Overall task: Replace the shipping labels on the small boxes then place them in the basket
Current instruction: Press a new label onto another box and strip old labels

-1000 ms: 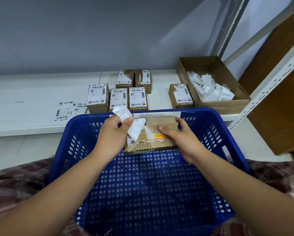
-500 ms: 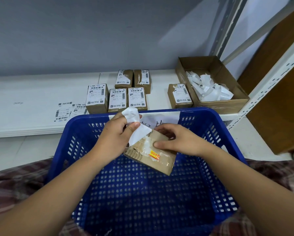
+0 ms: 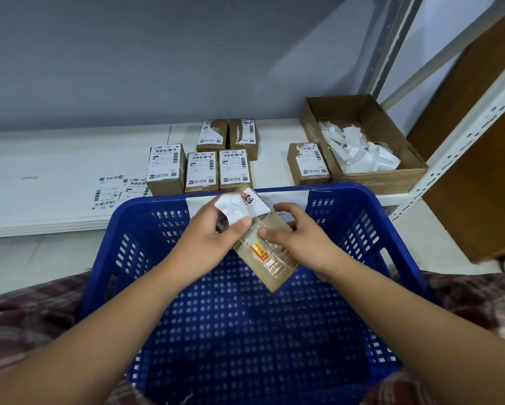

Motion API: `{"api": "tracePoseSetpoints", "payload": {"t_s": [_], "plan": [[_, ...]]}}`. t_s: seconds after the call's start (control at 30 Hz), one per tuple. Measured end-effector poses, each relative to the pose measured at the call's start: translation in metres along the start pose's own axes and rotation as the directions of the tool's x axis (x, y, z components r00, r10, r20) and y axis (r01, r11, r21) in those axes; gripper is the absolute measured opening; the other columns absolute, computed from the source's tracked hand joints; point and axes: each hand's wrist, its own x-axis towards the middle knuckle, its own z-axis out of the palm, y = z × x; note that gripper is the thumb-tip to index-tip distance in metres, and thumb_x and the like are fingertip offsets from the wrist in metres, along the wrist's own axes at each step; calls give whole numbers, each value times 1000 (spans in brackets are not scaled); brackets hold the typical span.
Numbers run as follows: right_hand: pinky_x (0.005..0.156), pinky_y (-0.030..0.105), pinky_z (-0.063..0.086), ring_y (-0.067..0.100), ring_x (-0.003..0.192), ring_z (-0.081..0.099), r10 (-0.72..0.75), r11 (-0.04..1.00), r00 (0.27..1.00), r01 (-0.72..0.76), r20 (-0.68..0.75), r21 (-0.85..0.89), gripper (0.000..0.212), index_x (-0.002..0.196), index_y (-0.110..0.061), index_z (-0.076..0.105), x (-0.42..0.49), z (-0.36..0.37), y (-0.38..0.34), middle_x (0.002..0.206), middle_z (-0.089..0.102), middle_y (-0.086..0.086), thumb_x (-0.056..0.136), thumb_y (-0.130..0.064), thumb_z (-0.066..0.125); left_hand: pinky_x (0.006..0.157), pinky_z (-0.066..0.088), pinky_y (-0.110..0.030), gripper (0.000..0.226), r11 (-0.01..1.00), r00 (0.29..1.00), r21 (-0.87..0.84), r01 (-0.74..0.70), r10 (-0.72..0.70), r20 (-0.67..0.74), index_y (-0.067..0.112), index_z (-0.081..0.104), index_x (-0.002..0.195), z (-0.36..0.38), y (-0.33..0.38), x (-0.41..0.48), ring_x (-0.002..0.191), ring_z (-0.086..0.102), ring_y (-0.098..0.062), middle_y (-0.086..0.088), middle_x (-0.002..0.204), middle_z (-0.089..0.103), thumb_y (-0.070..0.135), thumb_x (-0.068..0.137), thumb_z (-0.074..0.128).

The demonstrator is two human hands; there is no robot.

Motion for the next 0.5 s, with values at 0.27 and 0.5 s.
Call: {"api": "tracePoseSetpoints", "payload": {"t_s": [0.27,0.5], "plan": [[80,35,59,17,93,70,82,995,996,-83,27,59,46,124,-26,51,-3,5,4,111,69,0,85,-39,72,74,38,-9,33,963,949,269,-32,114,-294,16,64,103,4,-14,3,83,53,4,14,92,56,39,79,69],[91,43,55,18,95,68,84,985,996,-82,8,-152,54,127,-36,46,-4,11,9,109,67,-3,81,-45,73,67,45,-25,20,948,955,282,151,-67,-288,15,64,102,-1,-12,4,78,62,-13,3,85,67,30,91,57]]}}
